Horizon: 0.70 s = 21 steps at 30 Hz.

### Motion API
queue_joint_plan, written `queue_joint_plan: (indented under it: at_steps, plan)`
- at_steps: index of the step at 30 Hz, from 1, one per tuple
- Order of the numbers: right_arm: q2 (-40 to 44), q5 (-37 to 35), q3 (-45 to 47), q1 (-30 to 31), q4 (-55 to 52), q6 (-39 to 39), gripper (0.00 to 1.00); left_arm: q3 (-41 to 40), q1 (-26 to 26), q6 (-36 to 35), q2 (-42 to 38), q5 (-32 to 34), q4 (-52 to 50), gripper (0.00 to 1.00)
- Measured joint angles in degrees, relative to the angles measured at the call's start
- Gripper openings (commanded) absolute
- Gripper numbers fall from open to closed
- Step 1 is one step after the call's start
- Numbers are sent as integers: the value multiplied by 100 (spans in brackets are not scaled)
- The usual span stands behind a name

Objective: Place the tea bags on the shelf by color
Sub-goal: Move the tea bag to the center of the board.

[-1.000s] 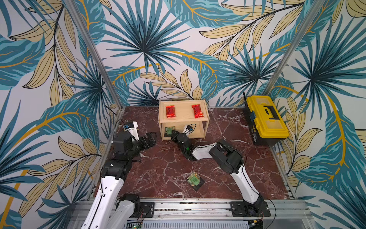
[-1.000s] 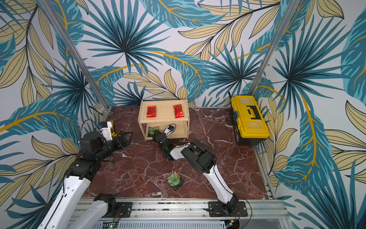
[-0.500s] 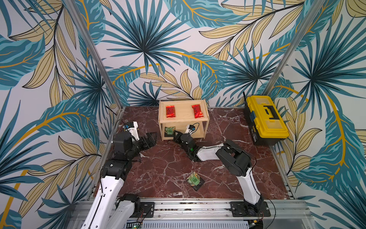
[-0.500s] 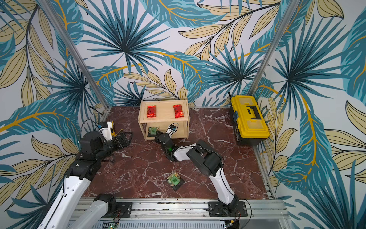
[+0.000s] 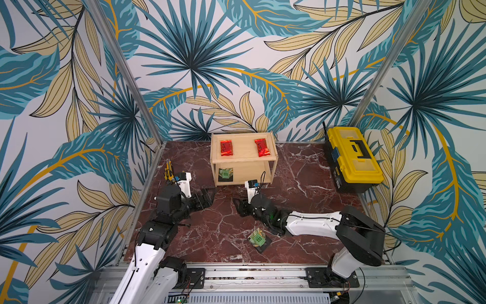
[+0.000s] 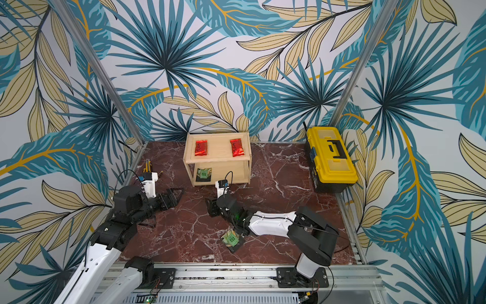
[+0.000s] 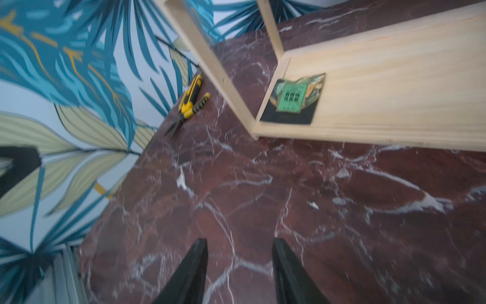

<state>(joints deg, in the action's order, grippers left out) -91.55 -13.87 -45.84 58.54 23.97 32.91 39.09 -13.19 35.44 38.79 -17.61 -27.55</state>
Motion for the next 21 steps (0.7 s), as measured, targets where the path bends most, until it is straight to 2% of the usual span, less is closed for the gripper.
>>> queue_joint_plan:
  at_steps: [4,10,16,21]
  plan:
    - [686,-111,315,422,-997,-382,46,-164,-472,127,-4,87,-203,91]
    - [1375,-190,883,841,-2236,-592,46,-387,-1484,365,177,286,-361,91]
    - [1744,-210,1379,1211,-2894,-195,42,-409,-2249,619,977,417,-330,93]
    - [2039,-236,1762,1432,-3200,260,39,-413,-2481,658,1462,457,-177,93]
